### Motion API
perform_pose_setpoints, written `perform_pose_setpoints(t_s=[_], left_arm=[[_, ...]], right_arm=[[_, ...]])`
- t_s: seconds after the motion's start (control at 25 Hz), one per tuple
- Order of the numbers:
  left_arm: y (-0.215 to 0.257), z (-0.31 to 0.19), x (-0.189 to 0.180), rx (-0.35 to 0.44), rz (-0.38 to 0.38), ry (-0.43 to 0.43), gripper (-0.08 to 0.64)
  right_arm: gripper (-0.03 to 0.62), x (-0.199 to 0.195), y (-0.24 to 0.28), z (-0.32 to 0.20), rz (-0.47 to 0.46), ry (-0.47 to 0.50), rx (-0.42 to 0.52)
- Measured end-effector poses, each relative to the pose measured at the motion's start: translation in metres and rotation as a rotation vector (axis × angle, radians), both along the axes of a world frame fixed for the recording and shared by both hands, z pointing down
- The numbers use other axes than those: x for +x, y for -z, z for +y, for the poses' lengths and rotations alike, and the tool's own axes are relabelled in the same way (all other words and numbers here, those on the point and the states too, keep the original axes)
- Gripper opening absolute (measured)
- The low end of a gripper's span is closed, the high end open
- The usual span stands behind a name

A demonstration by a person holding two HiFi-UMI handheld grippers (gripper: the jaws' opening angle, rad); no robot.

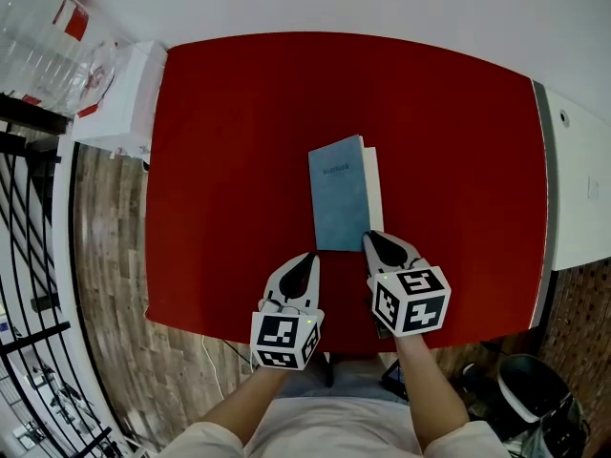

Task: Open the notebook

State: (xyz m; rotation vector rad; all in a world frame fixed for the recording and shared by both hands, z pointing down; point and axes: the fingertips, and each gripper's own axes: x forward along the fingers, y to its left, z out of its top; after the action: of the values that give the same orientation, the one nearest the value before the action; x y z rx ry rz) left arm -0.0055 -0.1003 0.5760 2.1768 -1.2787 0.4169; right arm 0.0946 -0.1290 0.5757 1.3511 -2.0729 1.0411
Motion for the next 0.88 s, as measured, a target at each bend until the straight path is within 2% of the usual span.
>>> perform_pose_setpoints(t_s=[0.44, 0.64, 0.88], left_arm=[[0.017, 0.007, -0.052, 0.022, 0.018, 0.12, 0.006], [0.014, 0.013, -0.091, 0.015, 0.007, 0.202, 0.006], [0.004, 0.026, -0.136, -0.009, -0.007, 0.272, 0.006]], right_arm=[[0.017, -0.092, 0.036, 0.0, -0.006, 0.172, 0.064], [0.017, -0.138, 0.025, -0.003, -0.01, 0.255, 0.052], [0.017, -0.181, -0.002, -0.002, 0.004, 0.304, 0.022]])
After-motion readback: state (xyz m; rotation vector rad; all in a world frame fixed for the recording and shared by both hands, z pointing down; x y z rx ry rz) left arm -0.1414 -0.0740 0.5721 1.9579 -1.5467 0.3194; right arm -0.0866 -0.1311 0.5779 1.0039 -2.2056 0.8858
